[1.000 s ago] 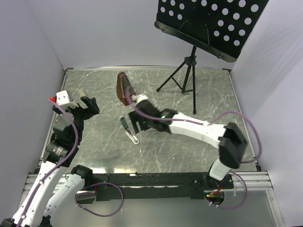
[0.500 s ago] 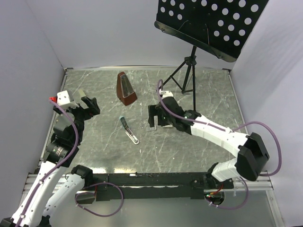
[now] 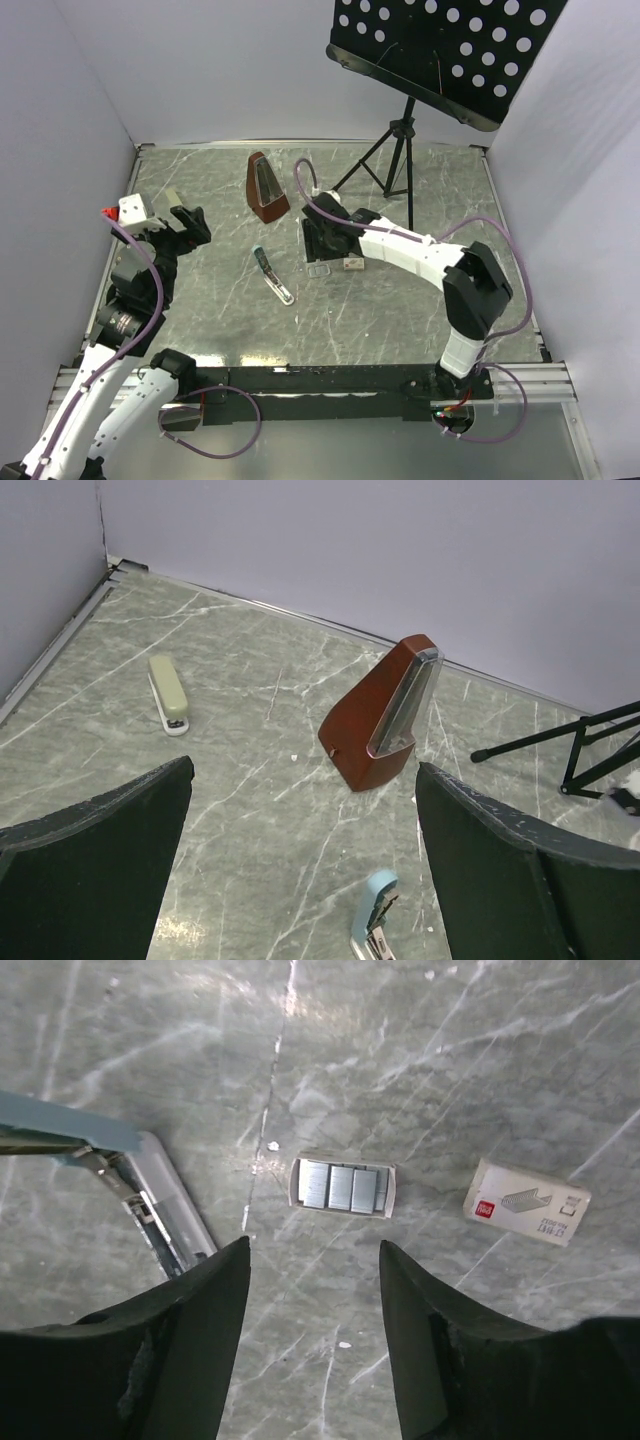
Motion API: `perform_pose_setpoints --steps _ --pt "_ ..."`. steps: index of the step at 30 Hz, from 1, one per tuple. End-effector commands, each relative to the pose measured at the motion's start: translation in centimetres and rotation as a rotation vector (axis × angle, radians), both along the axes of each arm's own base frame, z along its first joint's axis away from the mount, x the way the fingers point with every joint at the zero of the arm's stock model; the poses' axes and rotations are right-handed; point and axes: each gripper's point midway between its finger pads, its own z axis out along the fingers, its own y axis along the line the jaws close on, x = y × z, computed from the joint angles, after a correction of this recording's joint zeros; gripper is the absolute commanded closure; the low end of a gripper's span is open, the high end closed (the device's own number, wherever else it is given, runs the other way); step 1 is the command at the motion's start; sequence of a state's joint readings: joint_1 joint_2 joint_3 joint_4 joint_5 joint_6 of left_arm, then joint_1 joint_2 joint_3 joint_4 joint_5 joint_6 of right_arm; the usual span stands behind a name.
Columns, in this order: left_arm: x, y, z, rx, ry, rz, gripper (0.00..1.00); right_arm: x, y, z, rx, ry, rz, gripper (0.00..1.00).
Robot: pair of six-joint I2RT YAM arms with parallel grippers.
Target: Load the staples into the stapler
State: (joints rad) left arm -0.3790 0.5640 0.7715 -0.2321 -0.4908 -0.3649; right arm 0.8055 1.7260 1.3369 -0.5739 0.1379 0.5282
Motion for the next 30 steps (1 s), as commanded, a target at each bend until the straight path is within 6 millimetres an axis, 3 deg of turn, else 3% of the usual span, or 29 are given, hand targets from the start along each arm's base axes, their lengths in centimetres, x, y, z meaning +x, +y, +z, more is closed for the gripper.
perform_pose_setpoints --steps 1,10,21,30 --pt "-0.2 0.2 0.8 -0.026 -0.038 0.011 0.03 -0.2 0.7 0.0 -0.014 0.043 -0.011 0.47" --pt "-0.4 -0.2 0.9 -0.024 -0.046 -0.006 0.03 0.1 2.4 -3.0 -0.046 0.107 0.016 0.64" --pt "-0.6 -0.2 1.1 -0.022 -0.055 -0.009 0.03 0.8 2.4 -5.5 -0.129 0.125 -0.020 0.67" --pt "-0.6 -0.3 1.1 -0.021 -0.056 -0.014 0.03 0.6 2.1 -6.2 -0.160 0.134 -0.023 0.71"
